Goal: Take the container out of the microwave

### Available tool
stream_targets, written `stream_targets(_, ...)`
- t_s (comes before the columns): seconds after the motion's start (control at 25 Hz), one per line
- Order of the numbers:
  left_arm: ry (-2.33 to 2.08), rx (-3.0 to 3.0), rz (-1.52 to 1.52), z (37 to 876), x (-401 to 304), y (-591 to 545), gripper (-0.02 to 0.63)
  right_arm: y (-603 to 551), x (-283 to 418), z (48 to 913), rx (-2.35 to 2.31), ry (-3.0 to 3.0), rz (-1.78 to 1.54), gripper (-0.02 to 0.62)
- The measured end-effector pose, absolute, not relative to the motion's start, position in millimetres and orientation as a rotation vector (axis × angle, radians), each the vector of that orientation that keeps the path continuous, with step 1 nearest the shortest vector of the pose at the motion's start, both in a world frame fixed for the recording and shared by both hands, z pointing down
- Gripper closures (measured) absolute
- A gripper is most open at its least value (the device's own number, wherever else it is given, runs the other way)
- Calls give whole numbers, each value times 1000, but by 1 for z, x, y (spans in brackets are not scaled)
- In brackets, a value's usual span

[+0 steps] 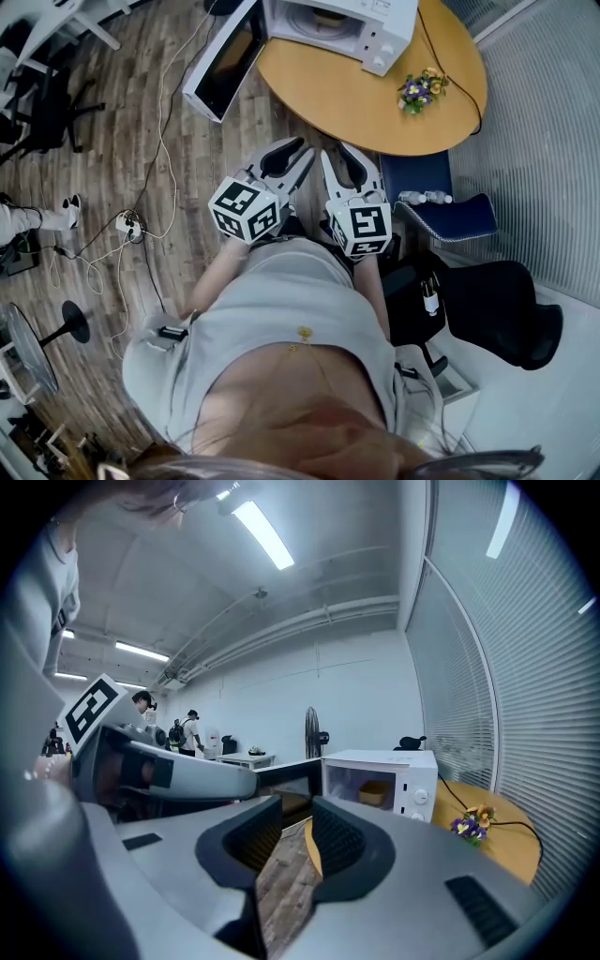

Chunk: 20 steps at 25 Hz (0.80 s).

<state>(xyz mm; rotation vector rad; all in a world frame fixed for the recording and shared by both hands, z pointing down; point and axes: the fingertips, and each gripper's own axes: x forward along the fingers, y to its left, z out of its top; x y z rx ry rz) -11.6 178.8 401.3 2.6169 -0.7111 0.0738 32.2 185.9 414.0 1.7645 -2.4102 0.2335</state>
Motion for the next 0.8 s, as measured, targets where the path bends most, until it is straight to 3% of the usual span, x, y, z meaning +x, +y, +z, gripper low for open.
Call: stream_targets(0.8, -696, 2577, 28, 406, -38, 140, 503, 150, 6, 417, 1758, -2384, 271, 485)
